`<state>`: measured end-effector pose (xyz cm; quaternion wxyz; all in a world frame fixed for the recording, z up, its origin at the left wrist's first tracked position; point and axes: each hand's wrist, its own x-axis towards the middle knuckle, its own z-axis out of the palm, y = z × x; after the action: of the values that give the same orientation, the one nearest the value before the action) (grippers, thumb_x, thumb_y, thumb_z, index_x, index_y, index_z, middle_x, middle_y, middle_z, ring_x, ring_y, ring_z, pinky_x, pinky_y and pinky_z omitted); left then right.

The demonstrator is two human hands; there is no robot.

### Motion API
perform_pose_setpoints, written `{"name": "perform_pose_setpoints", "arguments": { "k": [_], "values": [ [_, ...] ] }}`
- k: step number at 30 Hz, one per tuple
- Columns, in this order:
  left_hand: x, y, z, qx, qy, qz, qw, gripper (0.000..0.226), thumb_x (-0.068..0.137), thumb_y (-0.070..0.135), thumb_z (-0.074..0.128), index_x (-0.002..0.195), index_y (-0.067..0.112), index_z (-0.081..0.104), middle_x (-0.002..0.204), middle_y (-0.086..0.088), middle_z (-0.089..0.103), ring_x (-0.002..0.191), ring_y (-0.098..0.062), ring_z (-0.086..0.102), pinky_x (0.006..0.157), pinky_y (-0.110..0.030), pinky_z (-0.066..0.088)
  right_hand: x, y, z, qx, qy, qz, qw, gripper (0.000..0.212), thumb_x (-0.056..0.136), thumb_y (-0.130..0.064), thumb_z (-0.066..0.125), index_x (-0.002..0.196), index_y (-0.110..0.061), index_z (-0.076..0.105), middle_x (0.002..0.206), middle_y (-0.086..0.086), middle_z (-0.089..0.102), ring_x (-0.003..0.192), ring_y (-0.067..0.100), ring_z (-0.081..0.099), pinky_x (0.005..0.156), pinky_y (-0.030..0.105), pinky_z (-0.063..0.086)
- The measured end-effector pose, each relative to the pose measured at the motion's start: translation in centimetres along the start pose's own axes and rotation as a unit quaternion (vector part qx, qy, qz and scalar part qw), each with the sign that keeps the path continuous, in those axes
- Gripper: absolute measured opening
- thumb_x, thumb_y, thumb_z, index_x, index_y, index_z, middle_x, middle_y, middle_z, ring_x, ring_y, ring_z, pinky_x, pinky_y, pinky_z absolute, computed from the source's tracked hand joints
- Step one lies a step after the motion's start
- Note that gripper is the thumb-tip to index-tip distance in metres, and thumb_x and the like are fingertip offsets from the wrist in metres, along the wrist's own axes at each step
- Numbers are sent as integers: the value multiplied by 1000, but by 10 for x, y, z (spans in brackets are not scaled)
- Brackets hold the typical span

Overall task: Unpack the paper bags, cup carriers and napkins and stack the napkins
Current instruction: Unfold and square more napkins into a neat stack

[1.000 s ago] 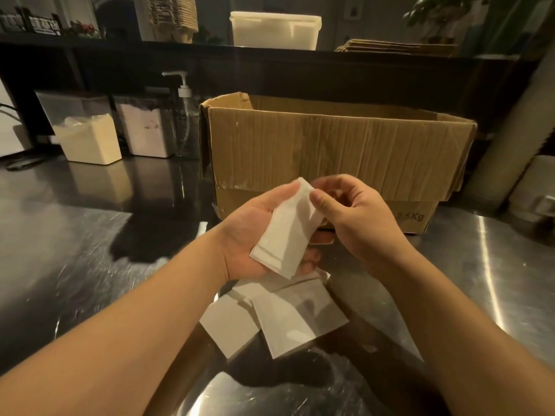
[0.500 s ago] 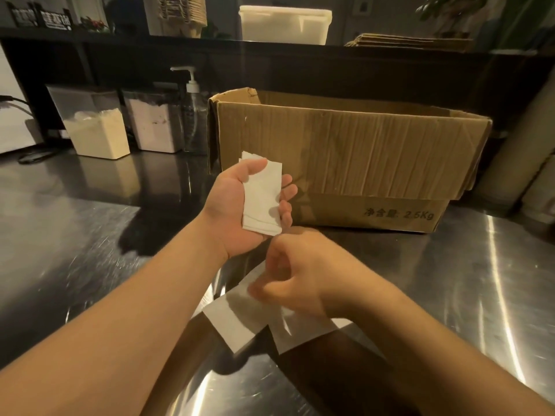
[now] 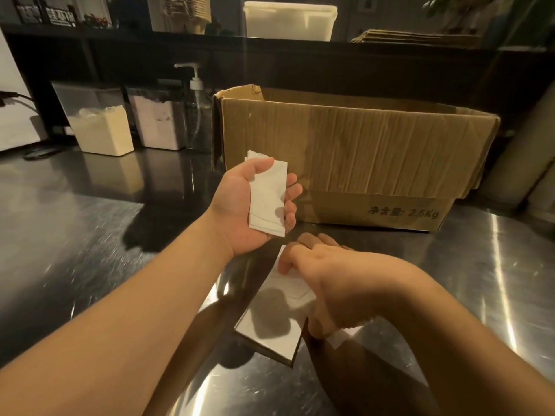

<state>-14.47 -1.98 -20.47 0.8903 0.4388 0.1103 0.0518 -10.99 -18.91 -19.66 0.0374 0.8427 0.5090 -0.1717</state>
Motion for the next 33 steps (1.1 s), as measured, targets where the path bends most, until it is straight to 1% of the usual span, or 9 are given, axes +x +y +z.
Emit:
{"name": "perform_pose_setpoints", "arguments": {
  "k": [2,6,10,12,17,21,27,30,33],
  "values": [
    [0,0,0,4,2,1,1000,44,92,44,56,124,14,63,100,-9,66,75,-19,60,70,-30,49,1,2,1,10,9,-2,1000,76,77,-20,85,137,-36,39,137,-8,35,126,15,29,109,38,37],
    [1,0,-1,9,6,1,1000,44,92,44,56,124,14,63,101,-9,66,75,-19,60,70,-30,49,7,9,5,0,86,-8,996,46,87,-19,73,127,-29,52,119,-7,44,106,11,36,92,26,39],
    [1,-1,-1,13,9,2,1000,44,93,44,54,125,14,63,100,-9,67,75,-19,60,69,-30,49,12,9,6,43,136,13,990,28,93,-44,66,115,-28,59,106,-7,56,88,11,54,76,29,49],
    [2,-2,-1,16,12,2,1000,45,93,45,55,125,14,64,100,-9,67,75,-19,60,68,-30,50,13,7,7,44,148,16,988,26,94,-46,64,112,-27,62,101,-6,60,82,12,57,71,30,52],
    [2,-1,-1,17,20,7,1000,44,93,45,56,124,15,65,104,-10,68,76,-19,61,67,-30,52,9,13,2,82,169,33,982,18,98,-36,57,112,-26,63,96,-5,67,81,15,62,77,40,59],
    [2,-1,0,20,30,7,999,45,94,45,56,126,15,64,105,-10,68,77,-20,61,68,-31,52,6,18,-5,134,144,33,980,26,105,-42,49,97,-26,68,87,-5,67,78,15,62,67,34,51],
    [2,-2,0,21,41,10,999,45,93,45,57,126,15,65,107,-10,69,80,-21,62,70,-31,52,7,19,-5,153,132,41,979,38,105,-47,46,104,-21,74,99,2,74,89,22,68,84,46,59],
    [2,-2,1,25,42,10,999,44,93,45,56,125,15,65,106,-9,69,80,-21,62,68,-31,53,8,18,-4,167,133,39,976,35,106,-43,47,102,-20,74,96,1,73,87,21,67,80,41,57],
    [2,-3,0,28,43,10,999,44,93,44,56,125,15,65,107,-9,69,80,-21,62,68,-30,53,8,20,-3,185,158,36,969,23,105,-38,51,107,-26,70,99,-7,71,87,11,65,78,30,57]
  ]
}}
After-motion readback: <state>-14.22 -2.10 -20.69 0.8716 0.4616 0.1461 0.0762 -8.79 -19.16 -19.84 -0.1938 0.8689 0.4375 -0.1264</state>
